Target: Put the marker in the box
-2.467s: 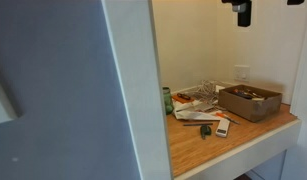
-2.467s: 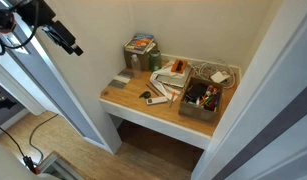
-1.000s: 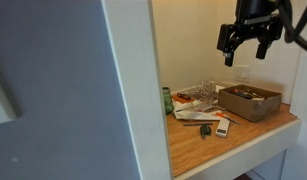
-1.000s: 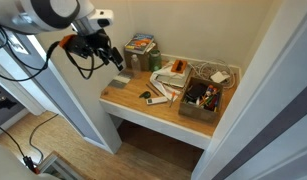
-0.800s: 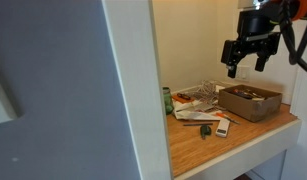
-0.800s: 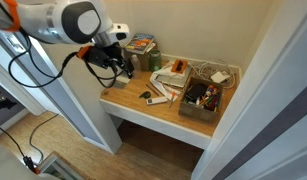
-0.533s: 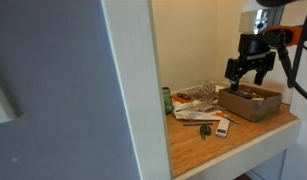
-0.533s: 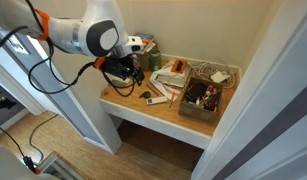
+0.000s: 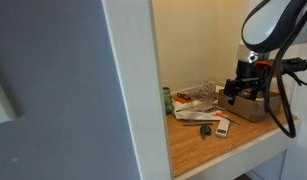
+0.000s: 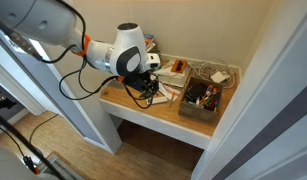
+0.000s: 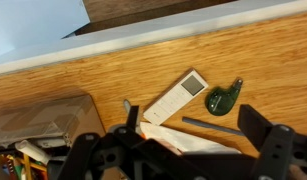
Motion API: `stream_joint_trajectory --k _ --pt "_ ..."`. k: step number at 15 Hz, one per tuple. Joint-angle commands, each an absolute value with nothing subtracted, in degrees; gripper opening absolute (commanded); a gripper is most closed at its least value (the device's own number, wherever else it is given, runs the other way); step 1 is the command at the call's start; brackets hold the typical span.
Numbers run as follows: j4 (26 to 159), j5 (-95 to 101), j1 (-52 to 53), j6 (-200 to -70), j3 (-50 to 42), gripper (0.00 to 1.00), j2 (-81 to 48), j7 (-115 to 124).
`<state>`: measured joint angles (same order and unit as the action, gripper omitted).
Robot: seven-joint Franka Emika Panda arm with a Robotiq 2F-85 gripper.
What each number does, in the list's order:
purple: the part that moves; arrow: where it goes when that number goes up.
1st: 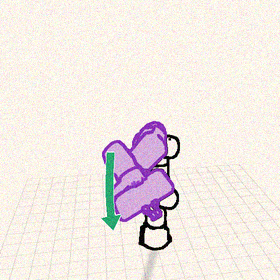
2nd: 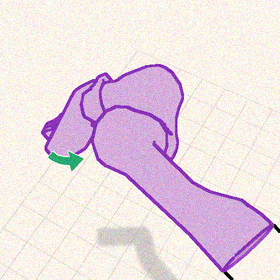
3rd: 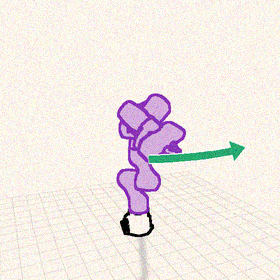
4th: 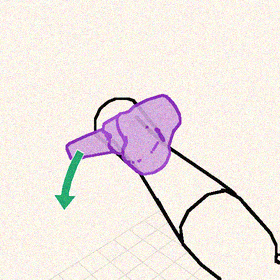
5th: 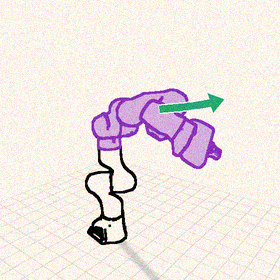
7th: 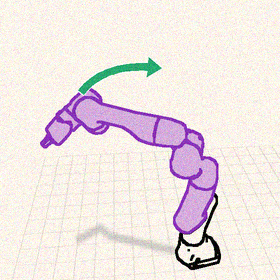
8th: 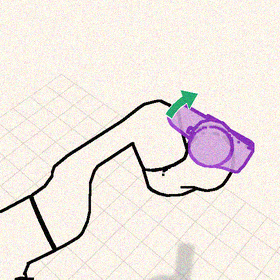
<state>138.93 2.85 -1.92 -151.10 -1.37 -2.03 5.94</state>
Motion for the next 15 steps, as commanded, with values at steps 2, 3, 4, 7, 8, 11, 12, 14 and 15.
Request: stream_joint_trajectory --k 2,3,4,7,8,11,12,14,15 --pt "137.50 2.62 -1.93 -150.98 -1.85 1.00 -3.64 5.82" --pt "137.24 2.56 -1.91 -150.98 -1.86 1.00 -3.86 5.81" --pt "137.13 2.52 -1.89 -150.98 -1.85 1.00 -3.87 5.81" --pt "136.29 3.72 -1.86 -152.02 -1.95 1.00 -5.02 5.47" --pt "135.08 3.12 -2.00 -152.79 -1.78 1.00 -6.85 3.27" --pt "132.12 2.21 -2.59 -155.96 -1.77 1.00 -11.69 -1.53" --pt "130.94 2.91 -2.68 -157.28 -1.99 1.00 -13.54 -1.78" --pt "128.50 2.66 -2.91 -158.81 -2.14 1.00 -17.07 -2.41" --pt "127.09 3.38 -2.92 -159.96 -2.66 1.00 -19.06 -2.20"
